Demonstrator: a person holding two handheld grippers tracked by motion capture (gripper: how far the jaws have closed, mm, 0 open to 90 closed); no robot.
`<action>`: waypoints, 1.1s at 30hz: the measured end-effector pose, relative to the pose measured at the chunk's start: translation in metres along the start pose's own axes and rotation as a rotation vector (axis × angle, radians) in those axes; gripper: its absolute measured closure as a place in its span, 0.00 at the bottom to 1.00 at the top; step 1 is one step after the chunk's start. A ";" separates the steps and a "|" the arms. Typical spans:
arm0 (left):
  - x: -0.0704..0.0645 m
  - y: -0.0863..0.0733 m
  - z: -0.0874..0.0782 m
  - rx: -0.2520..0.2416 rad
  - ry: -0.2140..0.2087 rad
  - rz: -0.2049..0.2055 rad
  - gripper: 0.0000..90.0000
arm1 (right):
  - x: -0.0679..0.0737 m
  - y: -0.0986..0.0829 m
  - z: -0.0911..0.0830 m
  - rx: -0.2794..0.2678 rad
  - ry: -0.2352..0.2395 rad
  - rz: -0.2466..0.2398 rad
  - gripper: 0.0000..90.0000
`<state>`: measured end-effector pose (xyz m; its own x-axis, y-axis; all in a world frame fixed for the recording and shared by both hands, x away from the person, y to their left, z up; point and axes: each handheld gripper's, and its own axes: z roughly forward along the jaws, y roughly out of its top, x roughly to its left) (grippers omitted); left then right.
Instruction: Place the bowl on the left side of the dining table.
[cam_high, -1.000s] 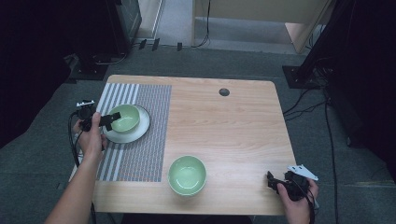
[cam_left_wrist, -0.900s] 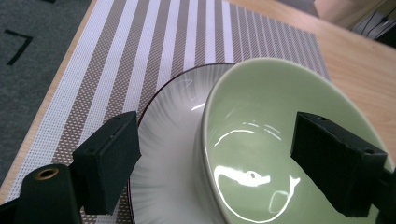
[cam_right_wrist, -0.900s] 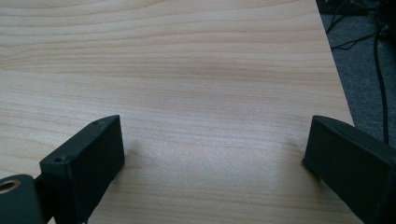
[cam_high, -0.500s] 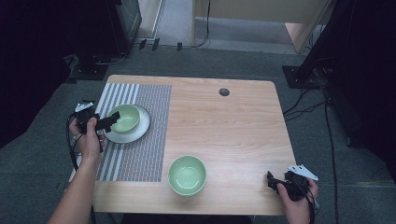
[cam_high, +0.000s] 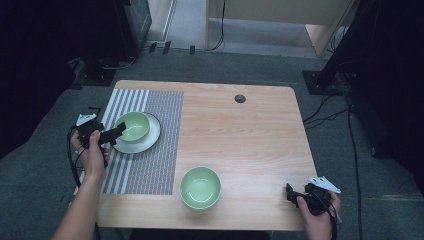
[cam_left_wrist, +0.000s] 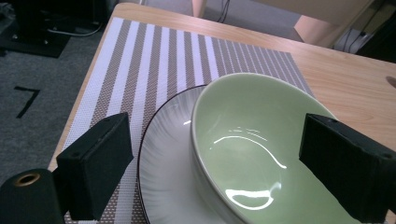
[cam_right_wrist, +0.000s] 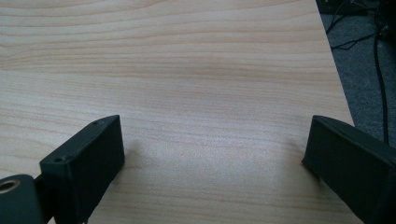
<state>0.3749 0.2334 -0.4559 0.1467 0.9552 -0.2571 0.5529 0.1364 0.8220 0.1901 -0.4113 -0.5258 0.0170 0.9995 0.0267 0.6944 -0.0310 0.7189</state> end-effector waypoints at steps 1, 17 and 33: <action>-0.001 -0.001 -0.001 -0.006 -0.002 0.007 0.10 | 0.000 0.000 0.000 0.000 0.000 0.000 0.05; -0.002 -0.017 -0.018 -0.063 -0.016 0.032 0.10 | 0.000 0.000 0.000 0.000 0.000 0.000 0.05; -0.002 -0.037 -0.031 -0.069 -0.024 0.043 0.10 | 0.000 0.000 0.000 0.000 0.000 0.000 0.05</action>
<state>0.3287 0.2348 -0.4696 0.1892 0.9540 -0.2325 0.4878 0.1142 0.8655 0.1900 -0.4112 -0.5258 0.0172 0.9995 0.0271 0.6943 -0.0315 0.7190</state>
